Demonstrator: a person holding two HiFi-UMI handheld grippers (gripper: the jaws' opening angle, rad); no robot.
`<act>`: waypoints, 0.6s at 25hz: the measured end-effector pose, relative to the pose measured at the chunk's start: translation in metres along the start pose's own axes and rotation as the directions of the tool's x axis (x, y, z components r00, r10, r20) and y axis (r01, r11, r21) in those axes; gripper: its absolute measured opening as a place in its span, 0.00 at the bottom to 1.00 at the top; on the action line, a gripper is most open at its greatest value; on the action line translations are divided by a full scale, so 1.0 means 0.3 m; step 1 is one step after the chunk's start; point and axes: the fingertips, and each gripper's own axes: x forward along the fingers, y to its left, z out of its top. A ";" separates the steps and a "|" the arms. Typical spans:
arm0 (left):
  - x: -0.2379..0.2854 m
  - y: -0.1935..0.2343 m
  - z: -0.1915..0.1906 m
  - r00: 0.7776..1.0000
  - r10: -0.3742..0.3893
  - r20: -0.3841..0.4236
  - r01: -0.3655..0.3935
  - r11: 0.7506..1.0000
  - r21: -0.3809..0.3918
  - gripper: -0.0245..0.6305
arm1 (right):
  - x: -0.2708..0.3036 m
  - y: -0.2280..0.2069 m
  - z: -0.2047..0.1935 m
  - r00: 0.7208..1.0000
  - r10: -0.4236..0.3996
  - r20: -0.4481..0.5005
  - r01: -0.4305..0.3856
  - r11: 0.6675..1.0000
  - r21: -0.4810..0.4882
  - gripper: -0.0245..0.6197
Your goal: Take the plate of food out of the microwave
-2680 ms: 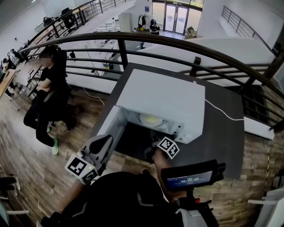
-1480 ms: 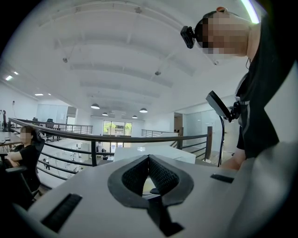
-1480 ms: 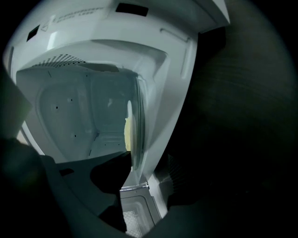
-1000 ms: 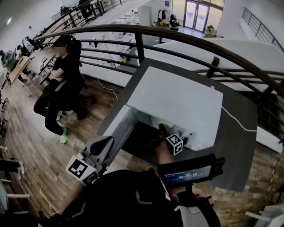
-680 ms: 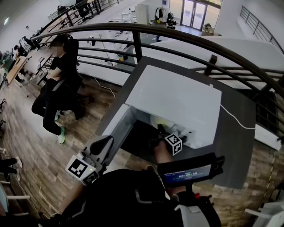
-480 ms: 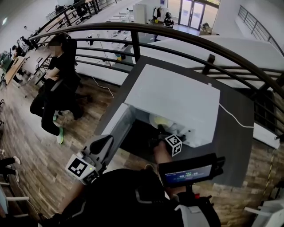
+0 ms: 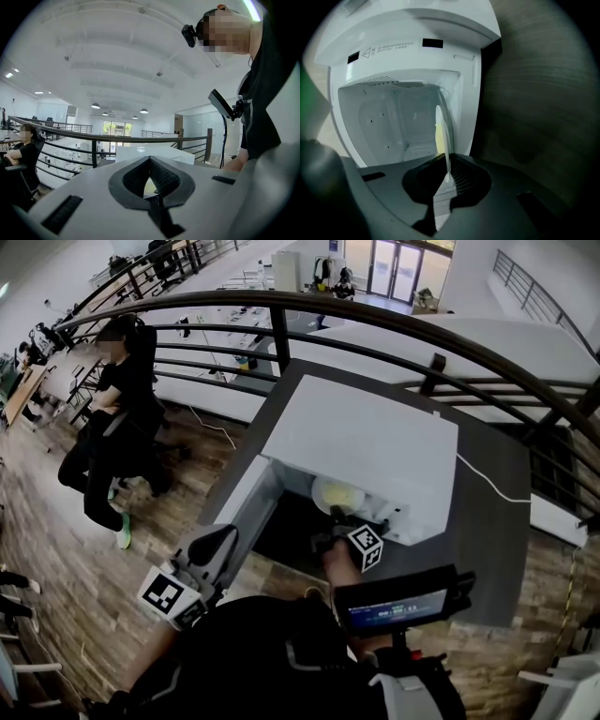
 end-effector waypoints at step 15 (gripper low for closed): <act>-0.089 -0.016 -0.005 0.999 -0.043 0.025 0.043 0.999 -0.004 0.04 | -0.108 0.023 -0.097 0.997 0.063 -0.054 -0.065 0.997 -0.036 0.07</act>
